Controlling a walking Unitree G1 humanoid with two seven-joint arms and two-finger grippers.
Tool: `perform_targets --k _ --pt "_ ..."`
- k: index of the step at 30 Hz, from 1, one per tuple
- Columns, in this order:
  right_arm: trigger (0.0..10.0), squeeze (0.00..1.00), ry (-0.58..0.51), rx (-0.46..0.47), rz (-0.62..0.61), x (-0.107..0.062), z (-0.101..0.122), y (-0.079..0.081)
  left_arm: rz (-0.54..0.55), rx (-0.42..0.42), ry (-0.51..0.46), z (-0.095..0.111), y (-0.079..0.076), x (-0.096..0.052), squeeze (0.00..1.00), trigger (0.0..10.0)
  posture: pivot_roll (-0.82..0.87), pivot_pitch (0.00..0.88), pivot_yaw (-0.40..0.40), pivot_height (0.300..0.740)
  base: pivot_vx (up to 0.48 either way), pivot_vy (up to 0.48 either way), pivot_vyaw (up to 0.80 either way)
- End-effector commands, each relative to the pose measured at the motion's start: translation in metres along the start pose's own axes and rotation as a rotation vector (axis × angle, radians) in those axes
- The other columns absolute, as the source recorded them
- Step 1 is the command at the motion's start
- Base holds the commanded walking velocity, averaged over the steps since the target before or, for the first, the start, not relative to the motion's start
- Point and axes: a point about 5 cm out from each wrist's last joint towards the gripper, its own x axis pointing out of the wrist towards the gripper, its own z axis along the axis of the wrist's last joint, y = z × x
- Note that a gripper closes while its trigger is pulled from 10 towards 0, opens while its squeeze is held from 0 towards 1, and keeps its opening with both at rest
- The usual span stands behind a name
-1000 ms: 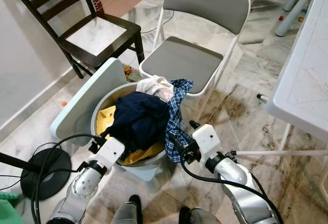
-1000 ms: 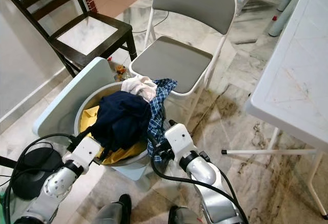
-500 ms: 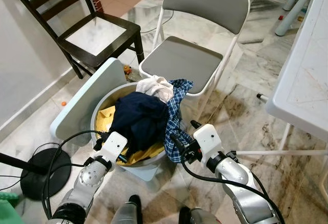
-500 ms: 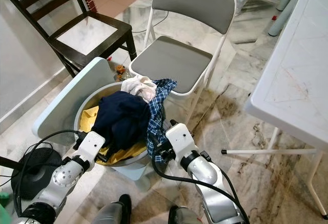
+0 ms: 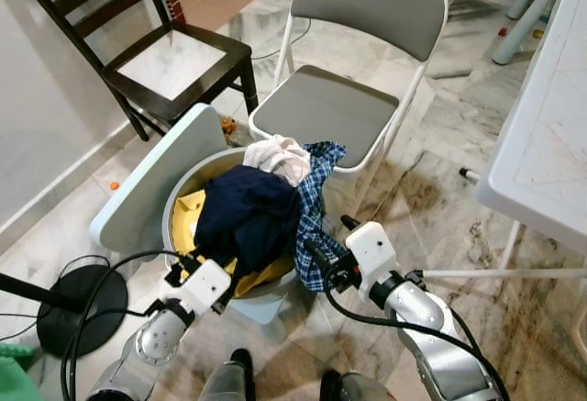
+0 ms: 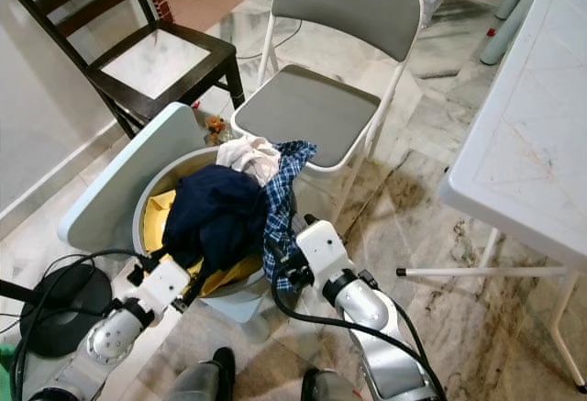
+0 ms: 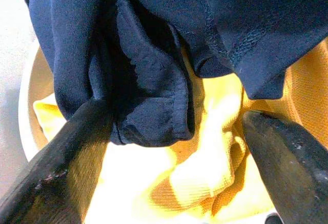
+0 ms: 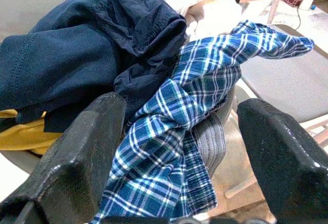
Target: Hang hanger
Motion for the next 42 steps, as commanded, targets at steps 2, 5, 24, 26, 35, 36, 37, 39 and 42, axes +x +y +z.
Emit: perform_targets --k 2,5,24,26,35,36,37,39,42 --pt "10.0 0.00 0.001 0.001 0.011 0.000 0.000 0.003 -0.008 0.006 0.037 -0.008 -0.003 -0.006 0.00 10.0 0.04 0.260 0.018 0.740 0.000 0.000 0.00" --pt "10.0 0.00 0.000 0.002 0.014 0.000 0.000 0.004 -0.010 -0.006 0.070 -0.013 -0.005 -0.006 0.00 10.0 0.04 0.260 0.017 0.740 0.000 0.000 0.00" --pt "10.0 0.00 0.004 0.001 0.001 -0.001 0.000 0.004 -0.058 -0.067 0.166 -0.019 0.005 0.012 0.00 0.0 0.02 0.265 0.025 0.740 0.000 0.000 0.00" --pt "10.0 0.00 0.006 0.001 -0.003 -0.001 -0.001 0.004 -0.061 -0.080 0.162 -0.016 0.005 0.014 0.00 0.0 0.02 0.265 0.026 0.740 0.000 0.000 0.00" --pt "10.0 0.00 0.011 0.001 -0.015 -0.002 -0.002 0.003 -0.069 -0.093 0.145 -0.013 0.005 0.017 0.00 0.0 0.02 0.264 0.031 0.740 0.000 0.000 0.00" --pt "10.0 0.00 0.011 0.001 -0.016 -0.001 -0.002 0.003 -0.068 -0.098 0.143 -0.012 0.005 0.018 0.00 0.0 0.02 0.263 0.031 0.740 0.000 0.000 0.00" --pt "10.0 0.00 0.011 0.000 -0.017 -0.001 -0.002 0.003 -0.068 -0.101 0.141 -0.012 0.005 0.018 0.00 0.0 0.02 0.262 0.031 0.740 0.000 0.000 0.00" --pt "10.0 0.00 0.010 -0.001 -0.018 -0.001 -0.001 0.002 -0.065 -0.105 0.135 -0.011 0.006 0.019 0.00 0.0 0.02 0.263 0.031 0.740 0.000 0.000 0.00" --pt "10.0 0.00 0.010 -0.002 -0.020 0.000 -0.001 0.002 -0.064 -0.112 0.133 -0.010 0.007 0.019 0.00 0.0 0.02 0.260 0.031 0.740 0.000 0.000 0.00"
